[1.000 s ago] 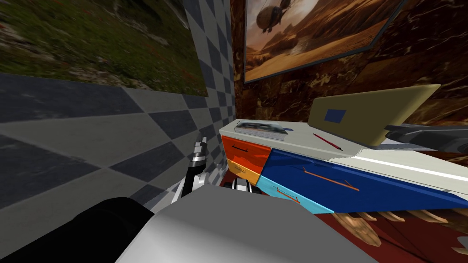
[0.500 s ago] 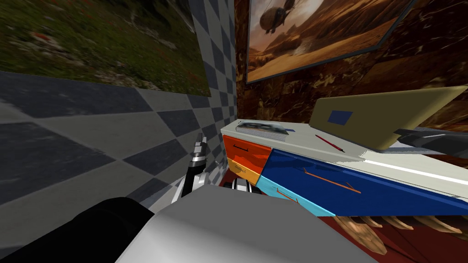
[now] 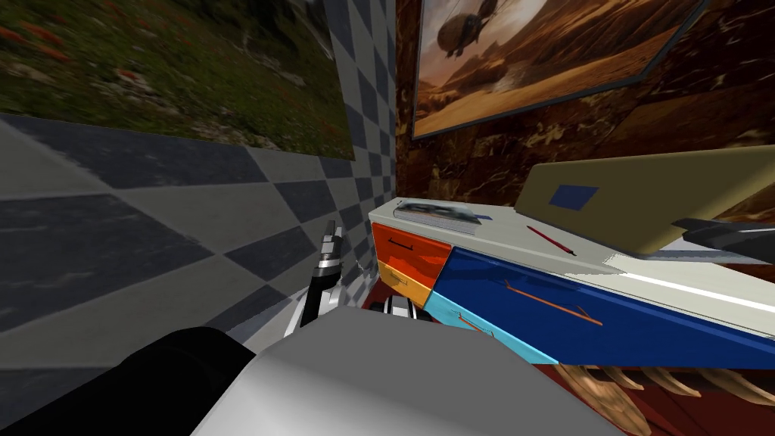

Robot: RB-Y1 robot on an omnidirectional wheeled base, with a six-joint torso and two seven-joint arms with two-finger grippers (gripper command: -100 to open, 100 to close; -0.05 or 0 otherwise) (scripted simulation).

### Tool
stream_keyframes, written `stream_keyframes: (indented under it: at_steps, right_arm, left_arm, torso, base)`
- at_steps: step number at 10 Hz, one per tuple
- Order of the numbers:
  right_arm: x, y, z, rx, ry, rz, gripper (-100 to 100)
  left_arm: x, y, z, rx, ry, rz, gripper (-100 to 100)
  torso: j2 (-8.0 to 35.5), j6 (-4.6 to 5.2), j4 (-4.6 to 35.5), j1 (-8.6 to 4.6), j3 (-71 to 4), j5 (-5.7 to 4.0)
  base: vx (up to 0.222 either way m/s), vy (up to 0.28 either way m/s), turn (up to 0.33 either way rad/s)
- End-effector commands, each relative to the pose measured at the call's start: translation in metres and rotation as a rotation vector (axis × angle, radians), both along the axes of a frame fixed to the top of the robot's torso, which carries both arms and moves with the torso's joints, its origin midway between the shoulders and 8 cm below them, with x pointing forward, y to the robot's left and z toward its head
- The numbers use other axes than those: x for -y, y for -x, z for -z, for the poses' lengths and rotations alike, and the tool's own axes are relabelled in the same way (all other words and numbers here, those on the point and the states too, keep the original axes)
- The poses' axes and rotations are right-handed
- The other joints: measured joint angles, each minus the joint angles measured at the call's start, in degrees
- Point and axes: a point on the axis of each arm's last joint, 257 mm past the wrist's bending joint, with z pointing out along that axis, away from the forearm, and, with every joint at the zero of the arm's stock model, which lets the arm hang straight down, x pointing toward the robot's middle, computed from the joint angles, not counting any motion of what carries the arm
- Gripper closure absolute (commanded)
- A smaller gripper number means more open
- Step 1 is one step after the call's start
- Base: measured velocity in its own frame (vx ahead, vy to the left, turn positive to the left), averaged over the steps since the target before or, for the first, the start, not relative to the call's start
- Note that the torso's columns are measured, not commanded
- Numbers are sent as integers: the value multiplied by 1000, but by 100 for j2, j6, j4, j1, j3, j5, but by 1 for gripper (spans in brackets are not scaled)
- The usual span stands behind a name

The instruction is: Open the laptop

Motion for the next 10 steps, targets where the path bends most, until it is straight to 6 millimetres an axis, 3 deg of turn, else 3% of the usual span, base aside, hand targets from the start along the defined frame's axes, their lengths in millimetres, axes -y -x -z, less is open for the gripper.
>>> stream_keyframes:
  at_steps: [1,4,5,6,10]
  right_arm:
    - [10,10,23,27,-115,16,100]
    - [23,20,48,91,-272,36,100]
    - [20,16,38,76,-224,31,100]
    - [9,7,26,48,-153,6,-100]
    - [-22,-16,0,-26,46,-57,-100]
  left_arm:
    - [0,0,0,0,0,0,0]
    - [0,0,0,0,0,0,0]
    - [0,0,0,0,0,0,0]
    - [0,0,0,0,0,0,0]
    - [0,0,0,0,0,0,0]
  torso:
    - [0,8,2,-11,-1,-2]
    - [6,-2,19,21,-6,43]
    - [5,-9,15,31,-7,44]
    - [2,-4,18,41,-10,52]
    - [33,3,34,65,9,70]
  base:
    - [-28,10,67]
    - [-26,-7,68]
    - [-19,-6,14]
    - [-24,-37,-67]
    - [-19,-80,-60]
